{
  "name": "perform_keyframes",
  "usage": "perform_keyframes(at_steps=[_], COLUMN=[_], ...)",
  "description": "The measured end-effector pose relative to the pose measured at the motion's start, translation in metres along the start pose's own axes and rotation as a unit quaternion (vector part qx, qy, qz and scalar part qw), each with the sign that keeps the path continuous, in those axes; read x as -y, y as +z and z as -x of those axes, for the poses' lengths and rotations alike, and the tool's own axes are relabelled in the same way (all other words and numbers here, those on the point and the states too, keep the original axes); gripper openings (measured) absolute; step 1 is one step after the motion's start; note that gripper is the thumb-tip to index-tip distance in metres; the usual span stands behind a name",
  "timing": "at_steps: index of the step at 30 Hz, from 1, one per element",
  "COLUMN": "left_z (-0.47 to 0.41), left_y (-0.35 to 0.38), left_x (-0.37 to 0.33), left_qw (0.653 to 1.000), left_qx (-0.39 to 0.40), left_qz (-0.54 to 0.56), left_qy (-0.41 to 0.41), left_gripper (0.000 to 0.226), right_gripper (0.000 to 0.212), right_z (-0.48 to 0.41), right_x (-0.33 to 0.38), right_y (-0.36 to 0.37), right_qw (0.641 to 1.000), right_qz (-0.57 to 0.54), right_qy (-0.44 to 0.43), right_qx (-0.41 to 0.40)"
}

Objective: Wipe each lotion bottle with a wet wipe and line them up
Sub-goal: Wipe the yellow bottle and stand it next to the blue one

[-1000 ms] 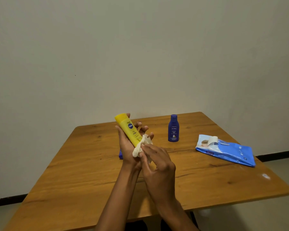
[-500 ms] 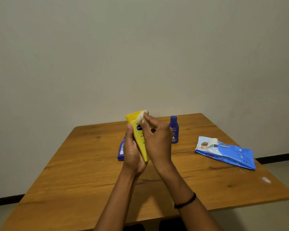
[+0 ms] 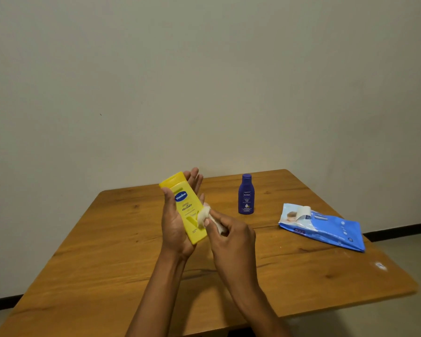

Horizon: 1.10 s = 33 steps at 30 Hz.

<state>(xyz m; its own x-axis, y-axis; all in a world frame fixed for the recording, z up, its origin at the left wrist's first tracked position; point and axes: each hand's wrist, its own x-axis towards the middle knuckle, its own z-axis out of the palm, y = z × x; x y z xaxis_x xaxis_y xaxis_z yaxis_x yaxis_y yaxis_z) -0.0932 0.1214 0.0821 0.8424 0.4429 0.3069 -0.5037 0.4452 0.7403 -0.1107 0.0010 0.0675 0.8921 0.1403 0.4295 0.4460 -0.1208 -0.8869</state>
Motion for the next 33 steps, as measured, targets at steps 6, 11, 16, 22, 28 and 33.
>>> perform_keyframes(at_steps=[6, 11, 16, 22, 28, 33], left_z=[0.003, 0.011, 0.009, -0.001, -0.004, 0.000], left_y=[0.008, 0.024, 0.021, 0.009, 0.010, 0.022], left_x=[-0.002, 0.007, 0.008, -0.004, -0.007, 0.001], left_qw=[1.000, 0.998, 0.997, 0.997, 0.990, 0.964], left_qx=[0.027, 0.058, 0.056, 0.019, -0.022, -0.107], left_qz=[-0.017, 0.003, 0.050, 0.069, 0.141, 0.241], left_qy=[0.002, -0.028, -0.011, -0.004, -0.005, -0.028], left_gripper=[0.058, 0.050, 0.048, 0.052, 0.056, 0.053], right_gripper=[0.026, 0.026, 0.031, 0.037, 0.036, 0.037], right_z=[-0.017, -0.055, -0.053, -0.027, -0.004, 0.009], right_x=[0.005, 0.030, 0.034, 0.012, 0.002, 0.009], right_y=[-0.011, -0.008, -0.003, -0.004, -0.001, 0.012], right_qw=[0.998, 0.999, 0.999, 1.000, 0.998, 0.983], right_qz=[-0.036, -0.051, -0.032, -0.004, -0.062, -0.138], right_qy=[0.016, -0.013, -0.031, -0.012, -0.001, -0.012], right_qx=[0.052, 0.010, 0.024, 0.025, -0.033, -0.122])
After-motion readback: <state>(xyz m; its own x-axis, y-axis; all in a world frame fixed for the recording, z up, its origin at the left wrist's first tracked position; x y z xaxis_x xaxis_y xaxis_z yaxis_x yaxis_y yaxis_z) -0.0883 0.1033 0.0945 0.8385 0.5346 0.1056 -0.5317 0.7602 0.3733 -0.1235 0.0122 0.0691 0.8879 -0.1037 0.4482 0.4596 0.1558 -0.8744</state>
